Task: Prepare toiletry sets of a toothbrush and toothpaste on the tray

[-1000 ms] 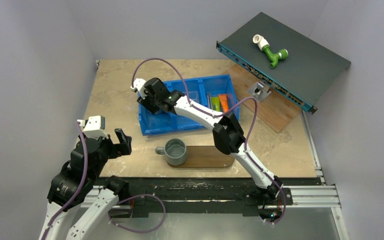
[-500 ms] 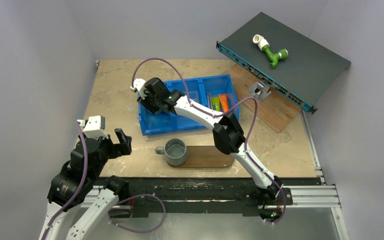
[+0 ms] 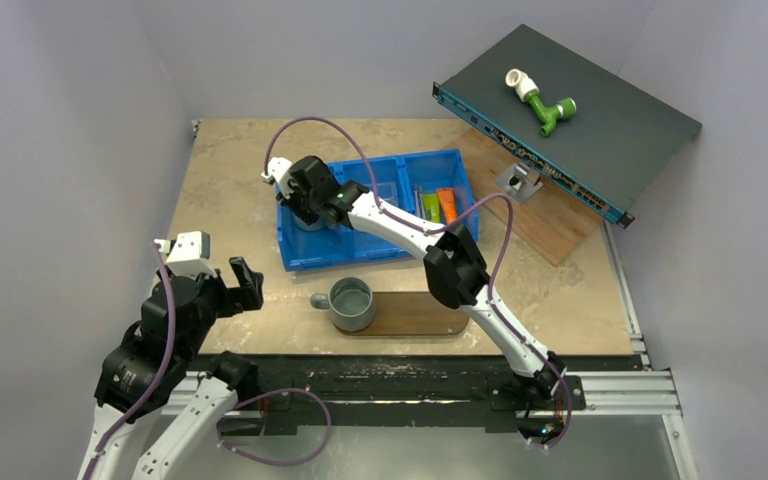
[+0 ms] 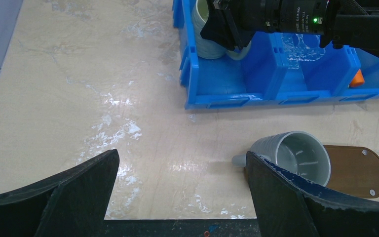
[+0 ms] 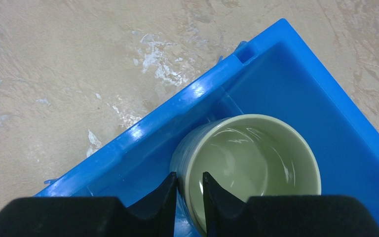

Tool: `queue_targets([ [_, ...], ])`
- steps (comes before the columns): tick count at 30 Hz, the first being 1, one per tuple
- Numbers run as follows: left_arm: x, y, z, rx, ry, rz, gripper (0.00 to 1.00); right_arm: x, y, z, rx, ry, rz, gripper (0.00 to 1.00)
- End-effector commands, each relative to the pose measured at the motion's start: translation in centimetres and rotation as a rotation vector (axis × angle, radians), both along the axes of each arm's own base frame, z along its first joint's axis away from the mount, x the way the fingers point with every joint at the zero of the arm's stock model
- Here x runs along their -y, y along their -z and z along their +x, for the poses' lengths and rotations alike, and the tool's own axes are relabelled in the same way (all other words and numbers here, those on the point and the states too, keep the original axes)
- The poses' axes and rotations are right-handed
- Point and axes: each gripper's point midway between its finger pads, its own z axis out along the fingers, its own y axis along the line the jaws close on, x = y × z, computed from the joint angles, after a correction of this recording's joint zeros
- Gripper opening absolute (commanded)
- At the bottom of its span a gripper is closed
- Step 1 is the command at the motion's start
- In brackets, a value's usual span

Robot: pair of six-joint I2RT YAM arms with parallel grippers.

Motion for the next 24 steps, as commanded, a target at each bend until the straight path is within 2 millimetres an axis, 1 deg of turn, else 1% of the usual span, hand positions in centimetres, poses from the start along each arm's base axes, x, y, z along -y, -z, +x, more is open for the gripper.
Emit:
queue_targets([
  [1, -0.1, -0.7, 0.4, 0.028, -0.012, -0.005, 1.0, -0.6, 0.6, -0.7, -0.036, -0.027, 0.014, 0.2],
  [3, -0.1, -0.7, 0.4, 0.026, -0.012, -0.004, 1.0, -0.7, 0.3, -0.8, -0.039, -0.036, 0.02, 0.1],
  [7, -0.1, -0.6, 0.4, 0.024, -0.012, -0.003, 1.0, -0.8, -0.2, -0.9, -0.037, -0.045, 0.028, 0.01],
  [9, -0.1, -0.6, 0.4, 0.026, -0.012, -0.003, 1.0, -0.9, -0.5, -1.0, -0.037, -0.052, 0.034, 0.0],
  [13, -0.1, -0.7, 0.4, 0.026, -0.012, -0.003, 1.0, -1.2, -2.1, -1.2, -0.03, -0.062, 0.067, 0.0],
  [16, -0.1, -0.7, 0.4, 0.028, -0.012, -0.004, 1.0, -1.3, -3.9, -1.2, -0.009, -0.064, 0.099, 0.0],
  [22, -0.1, -0.7, 0.4, 0.028, -0.012, -0.004, 1.0, -1.1, -8.8, -1.3, 0.045, -0.056, 0.172, 0.0],
  [24, 0.0, -0.7, 0.4, 0.028, -0.009, -0.006, 1.0, -0.9, -10.0, -1.4, 0.061, -0.056, 0.186, 0.0],
])
